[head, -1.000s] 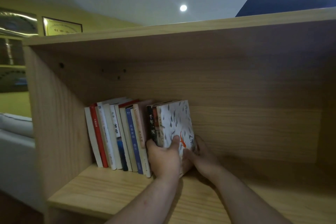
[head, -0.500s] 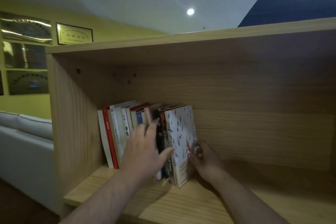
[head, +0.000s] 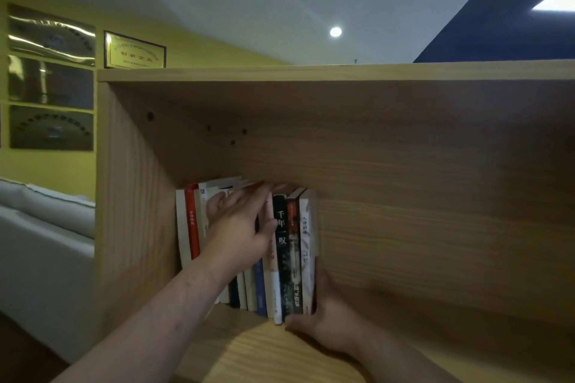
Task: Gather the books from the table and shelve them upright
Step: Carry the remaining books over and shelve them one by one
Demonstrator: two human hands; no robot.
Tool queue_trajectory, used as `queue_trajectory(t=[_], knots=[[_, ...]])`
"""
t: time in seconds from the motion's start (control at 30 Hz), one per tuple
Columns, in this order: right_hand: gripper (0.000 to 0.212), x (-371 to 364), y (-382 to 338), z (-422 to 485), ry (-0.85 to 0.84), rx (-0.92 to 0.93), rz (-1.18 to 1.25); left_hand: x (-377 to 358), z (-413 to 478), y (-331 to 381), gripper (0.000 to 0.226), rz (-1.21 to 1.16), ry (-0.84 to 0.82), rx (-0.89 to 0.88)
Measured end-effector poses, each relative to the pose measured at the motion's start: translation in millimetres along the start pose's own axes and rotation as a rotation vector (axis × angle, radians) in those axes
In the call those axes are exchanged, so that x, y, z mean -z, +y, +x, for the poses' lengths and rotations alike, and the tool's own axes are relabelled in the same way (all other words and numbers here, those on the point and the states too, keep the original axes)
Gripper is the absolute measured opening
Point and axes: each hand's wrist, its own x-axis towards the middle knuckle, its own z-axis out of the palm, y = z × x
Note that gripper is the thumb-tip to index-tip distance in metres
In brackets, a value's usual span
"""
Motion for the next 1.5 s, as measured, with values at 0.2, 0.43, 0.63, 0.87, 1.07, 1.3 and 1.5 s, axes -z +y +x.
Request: queue_trajectory(t=[0.2, 0.43, 0.63, 0.87, 1.07, 1.3, 1.5], knots=[[0.131, -4, 5, 10, 0.014, 0.052, -0.036, 6, 3, -3, 0.075, 0.064, -0.036, -0.078], [0.128, -2, 8, 10, 0.125, 0.025, -0.085, 26, 12, 11, 0.088, 0.081, -0.216, -0.001], [0.129, -3, 5, 9, 0.153, 0.010, -0.088, 21, 10, 11, 0.096, 0.054, -0.184, 0.071], [0.122, 0, 1, 5, 0.155, 0.006, -0.024, 9, 5, -6, 0.084, 0.079, -0.117, -0.004], [0.120, 0, 2, 6, 0.138, -0.018, 0.011, 8, 1, 6, 0.060, 0.048, 0.006, 0.024], [0.128, 0, 5, 7, 0.137, -0.055, 0.035, 4, -5, 27, 0.039, -0.052, 0.077, 0.102], [0.124, 2, 4, 6, 0.132, -0.051, 0.073, 11, -8, 37, 0.040, -0.353, 0.088, 0.280]])
